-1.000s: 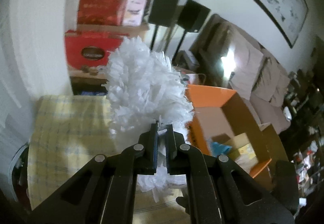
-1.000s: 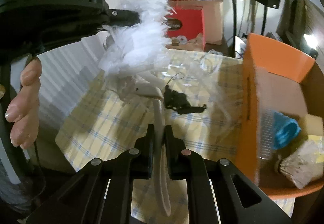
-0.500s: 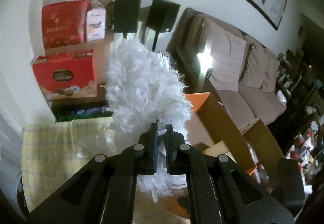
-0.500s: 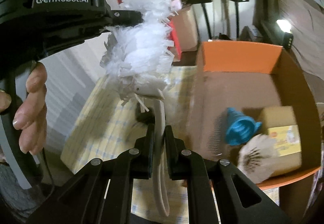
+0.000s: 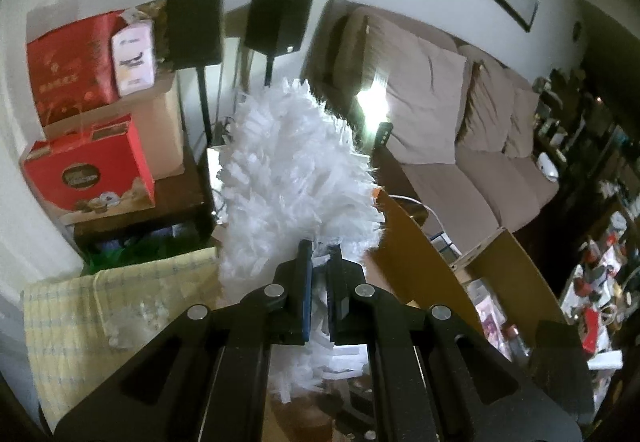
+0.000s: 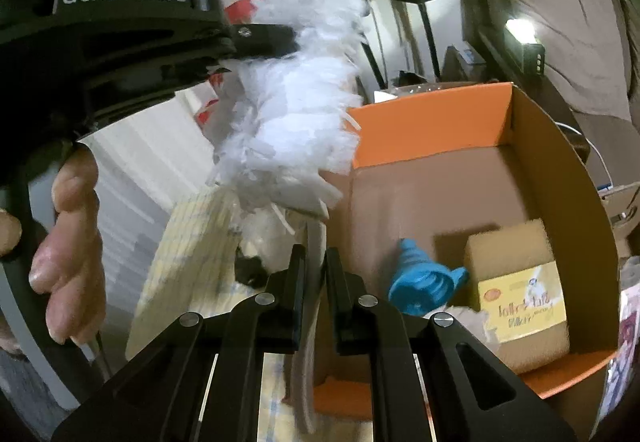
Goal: Organize objects
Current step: 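Lift the feather duster with both tools toward the orange box, then lower the duster into the orange box and open both tools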
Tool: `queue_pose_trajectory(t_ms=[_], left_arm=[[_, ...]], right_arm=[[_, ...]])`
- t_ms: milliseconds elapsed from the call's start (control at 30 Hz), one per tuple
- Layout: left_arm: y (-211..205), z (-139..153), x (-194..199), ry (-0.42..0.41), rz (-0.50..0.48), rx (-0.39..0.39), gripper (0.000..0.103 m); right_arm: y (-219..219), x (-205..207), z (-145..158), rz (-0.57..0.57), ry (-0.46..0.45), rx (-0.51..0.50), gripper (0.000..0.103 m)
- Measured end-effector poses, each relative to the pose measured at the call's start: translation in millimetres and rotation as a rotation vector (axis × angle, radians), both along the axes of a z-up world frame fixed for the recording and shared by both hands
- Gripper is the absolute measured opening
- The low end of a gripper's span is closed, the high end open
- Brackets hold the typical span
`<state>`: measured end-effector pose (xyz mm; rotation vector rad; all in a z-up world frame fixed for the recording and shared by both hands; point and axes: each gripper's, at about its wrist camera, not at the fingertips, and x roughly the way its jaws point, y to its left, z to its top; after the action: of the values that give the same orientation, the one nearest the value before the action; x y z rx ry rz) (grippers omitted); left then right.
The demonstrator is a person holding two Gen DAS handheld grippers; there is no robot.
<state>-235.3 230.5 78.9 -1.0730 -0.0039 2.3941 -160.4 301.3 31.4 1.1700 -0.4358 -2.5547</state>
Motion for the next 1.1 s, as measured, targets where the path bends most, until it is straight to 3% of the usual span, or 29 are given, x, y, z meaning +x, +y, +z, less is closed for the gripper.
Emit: queue_pose_trajectory(t_ms=[167,700,867,1100], left_arm=[[23,-8,-11,-0.007,-0.043,-0.028,0.005],[63,-81,-23,-0.145,-0.134,-0.097,0.008],[62,-93,-21,-0.200,-0.164,-0.081,0.034],[37,-81,-12,-0.203,-0.142,-0.032,0.045]], right_arm=[[7,-9,-5,-0.022,-0.011,-0.017,0.009],[44,-15,-56,-0.117,-0.131,-0.127,0.015],[51,-7,-54,-0.148,-0.122,-0.119,0.018],[56,4,-44,-0.165,-0.107,-0.056,0.028]])
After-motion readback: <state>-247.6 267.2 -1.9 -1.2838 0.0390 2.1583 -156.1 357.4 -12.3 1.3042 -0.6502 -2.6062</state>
